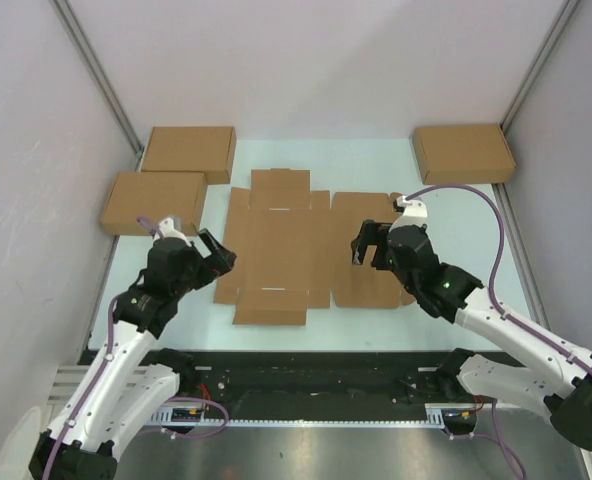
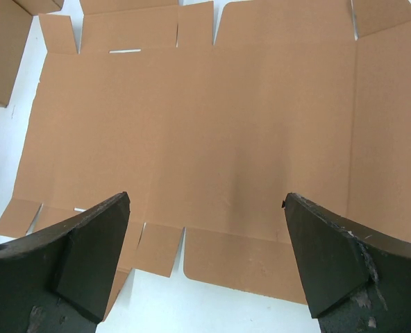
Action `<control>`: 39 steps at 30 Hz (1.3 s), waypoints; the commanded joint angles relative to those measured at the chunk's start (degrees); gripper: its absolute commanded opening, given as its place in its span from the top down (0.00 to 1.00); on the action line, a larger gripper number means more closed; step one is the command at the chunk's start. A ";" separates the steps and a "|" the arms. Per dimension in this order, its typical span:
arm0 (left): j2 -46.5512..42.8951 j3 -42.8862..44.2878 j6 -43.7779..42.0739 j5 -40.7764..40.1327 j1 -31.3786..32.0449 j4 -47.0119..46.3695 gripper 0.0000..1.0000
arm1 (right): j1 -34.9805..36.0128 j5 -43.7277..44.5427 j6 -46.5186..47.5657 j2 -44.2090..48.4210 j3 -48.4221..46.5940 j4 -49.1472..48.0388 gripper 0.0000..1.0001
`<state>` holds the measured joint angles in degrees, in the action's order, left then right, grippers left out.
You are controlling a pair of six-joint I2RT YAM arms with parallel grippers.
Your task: Fold the paper box
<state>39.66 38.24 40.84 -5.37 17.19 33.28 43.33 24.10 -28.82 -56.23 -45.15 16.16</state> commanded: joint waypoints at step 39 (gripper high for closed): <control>-11.71 -24.88 65.94 -15.37 39.85 -0.22 0.14 | 2.72 -1.69 -2.74 3.58 3.75 0.10 0.00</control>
<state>26.52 14.31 102.72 -18.85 56.34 38.20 45.69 22.11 -31.33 -54.19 -41.21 16.43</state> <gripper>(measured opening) 0.884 0.995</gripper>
